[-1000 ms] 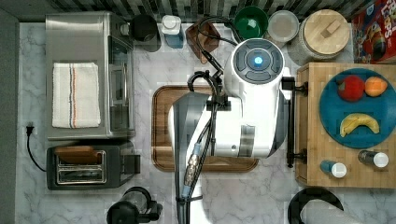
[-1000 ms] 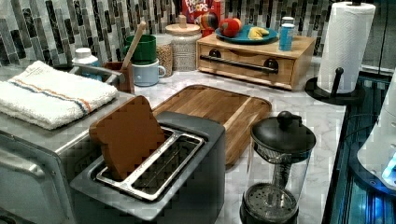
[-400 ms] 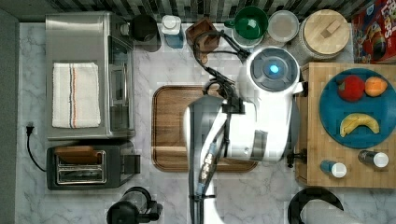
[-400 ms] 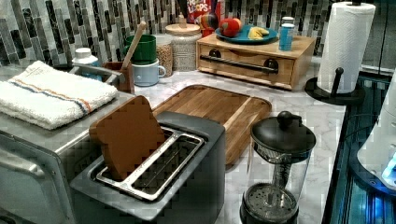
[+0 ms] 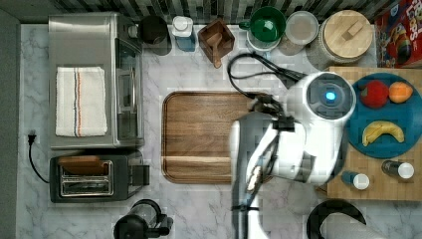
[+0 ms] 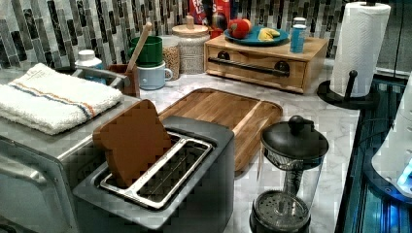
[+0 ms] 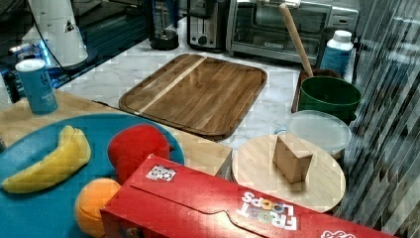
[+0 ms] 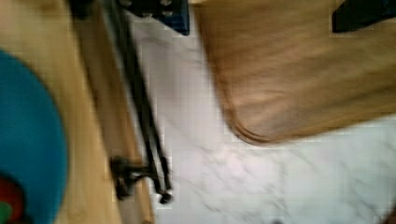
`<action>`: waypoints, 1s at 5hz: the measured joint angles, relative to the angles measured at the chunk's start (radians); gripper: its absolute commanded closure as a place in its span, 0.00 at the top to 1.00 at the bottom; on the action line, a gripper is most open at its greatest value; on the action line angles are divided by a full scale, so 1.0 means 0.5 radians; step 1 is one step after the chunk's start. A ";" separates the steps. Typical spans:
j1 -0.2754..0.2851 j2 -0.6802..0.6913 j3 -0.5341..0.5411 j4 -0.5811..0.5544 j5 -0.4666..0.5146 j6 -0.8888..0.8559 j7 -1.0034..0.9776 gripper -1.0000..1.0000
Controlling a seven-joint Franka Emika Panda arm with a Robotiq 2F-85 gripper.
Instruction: Open the drawer.
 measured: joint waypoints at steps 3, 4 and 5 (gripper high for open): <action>-0.136 0.089 -0.230 -0.059 -0.077 0.295 -0.396 1.00; -0.146 0.086 -0.245 -0.094 -0.083 0.378 -0.396 1.00; -0.145 0.099 -0.232 -0.156 -0.045 0.554 -0.396 1.00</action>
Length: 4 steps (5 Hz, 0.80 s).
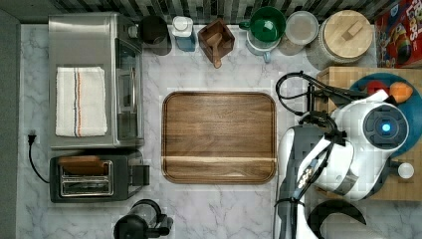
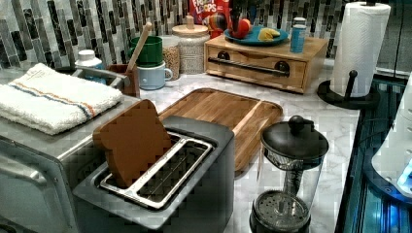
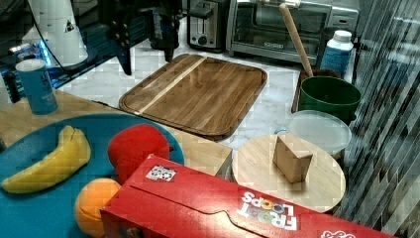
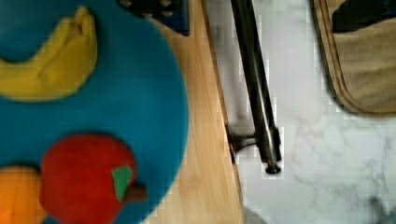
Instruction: Open the drawer.
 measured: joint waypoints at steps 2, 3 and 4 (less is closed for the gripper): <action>0.049 0.017 0.028 -0.176 -0.005 0.225 0.000 1.00; 0.060 0.043 0.041 -0.270 -0.006 0.341 0.000 1.00; 0.061 0.074 0.040 -0.355 -0.029 0.510 0.000 1.00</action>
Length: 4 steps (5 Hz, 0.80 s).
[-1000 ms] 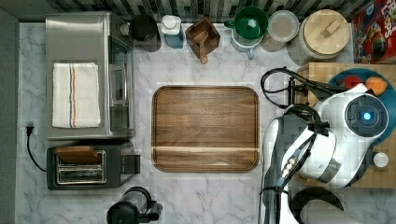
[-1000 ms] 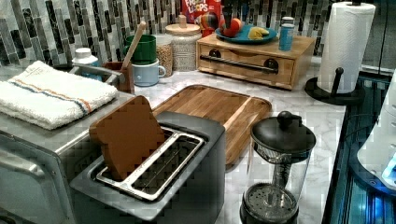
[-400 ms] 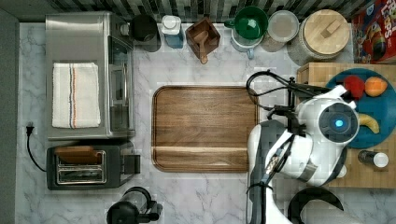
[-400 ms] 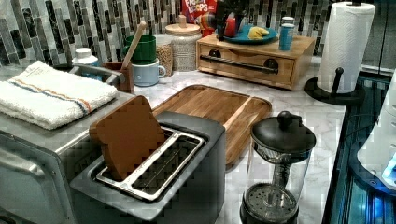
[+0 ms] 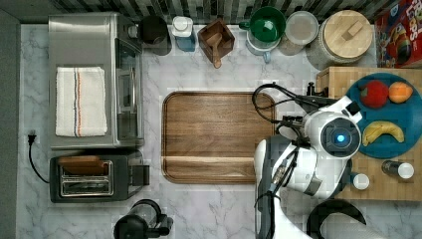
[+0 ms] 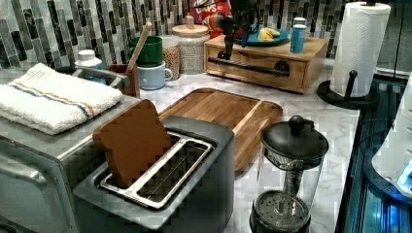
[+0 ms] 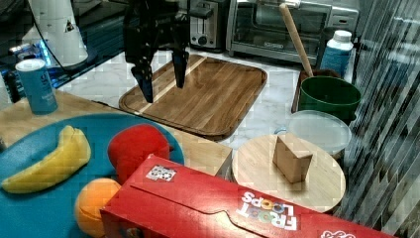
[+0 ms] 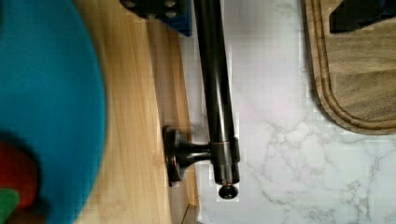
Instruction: Open the drawer.
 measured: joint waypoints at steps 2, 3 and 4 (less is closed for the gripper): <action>-0.009 0.034 0.004 -0.113 -0.101 0.045 0.001 1.00; -0.031 0.079 0.004 -0.141 -0.096 0.145 0.002 1.00; -0.037 0.164 -0.026 -0.141 -0.126 0.221 0.002 1.00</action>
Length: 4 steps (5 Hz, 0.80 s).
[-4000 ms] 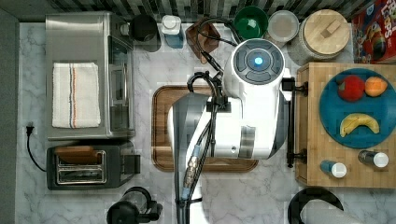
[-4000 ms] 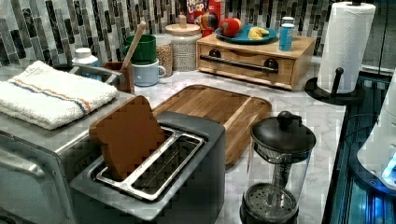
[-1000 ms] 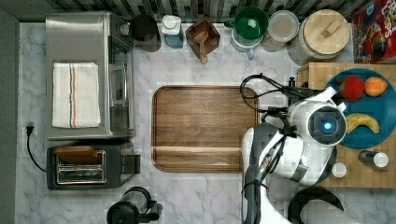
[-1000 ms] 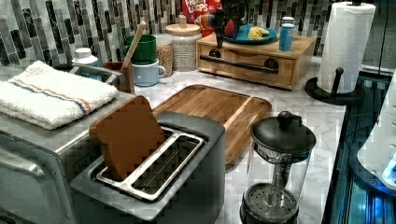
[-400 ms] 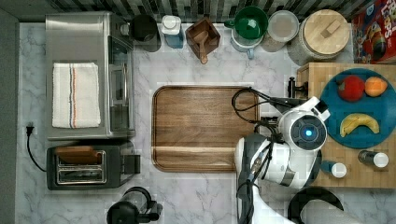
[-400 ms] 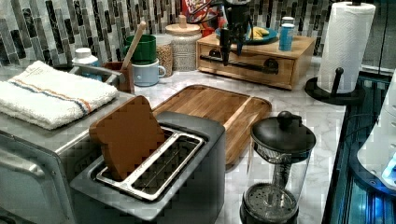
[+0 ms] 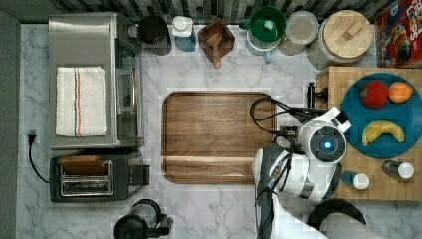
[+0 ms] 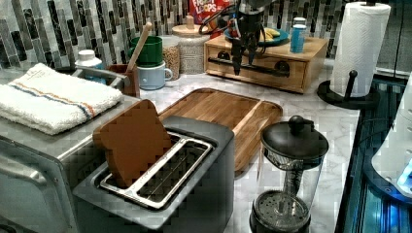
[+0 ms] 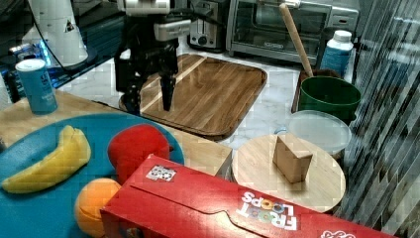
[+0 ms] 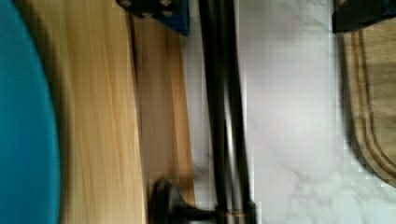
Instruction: Open the drawer.
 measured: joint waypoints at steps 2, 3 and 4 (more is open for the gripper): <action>-0.020 0.096 0.008 0.000 0.069 0.002 -0.002 1.00; -0.040 0.106 0.036 0.000 0.106 0.000 -0.002 1.00; -0.066 0.104 0.056 0.000 0.097 0.000 0.002 1.00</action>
